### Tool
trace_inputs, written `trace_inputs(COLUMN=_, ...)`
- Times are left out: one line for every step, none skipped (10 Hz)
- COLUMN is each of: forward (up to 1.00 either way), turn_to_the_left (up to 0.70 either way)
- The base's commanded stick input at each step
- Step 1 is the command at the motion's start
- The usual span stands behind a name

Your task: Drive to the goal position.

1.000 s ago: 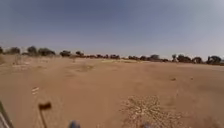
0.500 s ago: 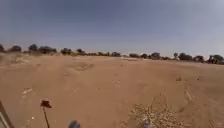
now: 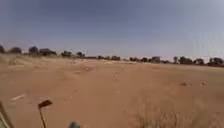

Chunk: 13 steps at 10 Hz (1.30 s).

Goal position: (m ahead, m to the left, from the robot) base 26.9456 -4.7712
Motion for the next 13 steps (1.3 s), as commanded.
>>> trace_inputs(forward=0.5, turn_to_the_left=0.0)
trace_inputs(forward=0.5, turn_to_the_left=0.0)
trace_inputs(forward=0.5, turn_to_the_left=0.0)
trace_inputs(forward=0.5, turn_to_the_left=0.0)
trace_inputs(forward=0.5, turn_to_the_left=0.0)
trace_inputs(forward=0.5, turn_to_the_left=0.0)
trace_inputs(forward=0.5, turn_to_the_left=0.0)
trace_inputs(forward=0.5, turn_to_the_left=0.0)
trace_inputs(forward=0.5, turn_to_the_left=0.0)
trace_inputs(forward=0.5, turn_to_the_left=0.0)
trace_inputs(forward=0.5, turn_to_the_left=0.0)
trace_inputs(forward=0.5, turn_to_the_left=0.0)
trace_inputs(forward=0.5, turn_to_the_left=0.0)
